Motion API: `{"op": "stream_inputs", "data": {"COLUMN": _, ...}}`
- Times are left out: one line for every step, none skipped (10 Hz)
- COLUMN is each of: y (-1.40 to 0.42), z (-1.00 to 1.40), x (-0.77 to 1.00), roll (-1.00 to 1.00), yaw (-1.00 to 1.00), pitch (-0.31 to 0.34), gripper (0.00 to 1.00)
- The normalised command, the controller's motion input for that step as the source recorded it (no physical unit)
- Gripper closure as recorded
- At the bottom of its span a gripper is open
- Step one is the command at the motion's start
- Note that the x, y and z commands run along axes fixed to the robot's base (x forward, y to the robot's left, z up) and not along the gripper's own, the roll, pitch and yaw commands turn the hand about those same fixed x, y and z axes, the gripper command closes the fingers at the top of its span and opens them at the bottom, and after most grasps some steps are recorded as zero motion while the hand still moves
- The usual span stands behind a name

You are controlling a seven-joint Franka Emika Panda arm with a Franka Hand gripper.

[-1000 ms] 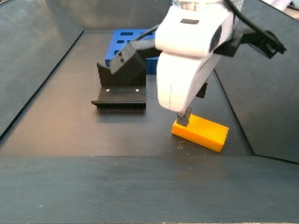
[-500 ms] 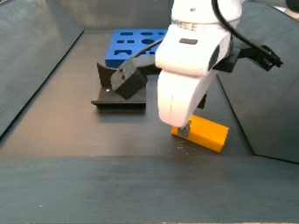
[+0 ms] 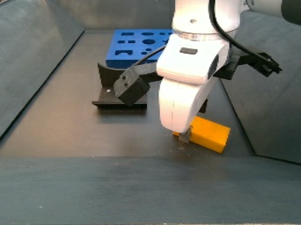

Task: Pick up the arch object. Move up. Place the arch object on the fixture. Regrasp the arch object. Rotate the arch object. Move to above the board. Insert the arch object.
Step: Pick up the arch object.

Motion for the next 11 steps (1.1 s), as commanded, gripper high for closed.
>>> {"op": "stream_inputs", "data": {"y": 0.03, "z": -0.83, "x": 0.0, "roll": -0.07, "yaw": 0.64, "pitch": -0.079, "gripper": 0.0}}
{"op": "stream_inputs", "data": {"y": 0.03, "z": -0.83, "x": 0.0, "roll": -0.06, "yaw": 0.63, "pitch": -0.083, "gripper": 0.0}}
{"op": "stream_inputs", "data": {"y": 0.02, "z": -0.89, "x": 0.0, "roll": -0.05, "yaw": 0.63, "pitch": -0.066, "gripper": 0.0}}
{"op": "stream_inputs", "data": {"y": 0.0, "z": -0.88, "x": 0.0, "roll": -0.06, "yaw": 0.6, "pitch": -0.063, "gripper": 0.0}}
{"op": "stream_inputs", "data": {"y": 0.04, "z": -0.26, "x": 0.0, "roll": -0.11, "yaw": 0.39, "pitch": -0.107, "gripper": 0.0}}
{"op": "stream_inputs", "data": {"y": 0.07, "z": 0.0, "x": 0.0, "roll": -0.06, "yaw": 0.0, "pitch": 0.0, "gripper": 0.0}}
{"op": "stream_inputs", "data": {"y": 0.0, "z": 0.0, "x": 0.0, "roll": -0.01, "yaw": 0.0, "pitch": 0.0, "gripper": 0.0}}
{"op": "stream_inputs", "data": {"y": 0.0, "z": 0.0, "x": 0.0, "roll": 0.0, "yaw": 0.0, "pitch": 0.0, "gripper": 1.0}}
{"op": "stream_inputs", "data": {"y": 0.0, "z": 0.0, "x": 0.0, "roll": 0.0, "yaw": 0.0, "pitch": 0.0, "gripper": 1.0}}
{"op": "stream_inputs", "data": {"y": 0.0, "z": 0.0, "x": 0.0, "roll": 0.0, "yaw": 0.0, "pitch": 0.0, "gripper": 1.0}}
{"op": "stream_inputs", "data": {"y": 0.0, "z": 0.0, "x": 0.0, "roll": 0.0, "yaw": 0.0, "pitch": 0.0, "gripper": 1.0}}
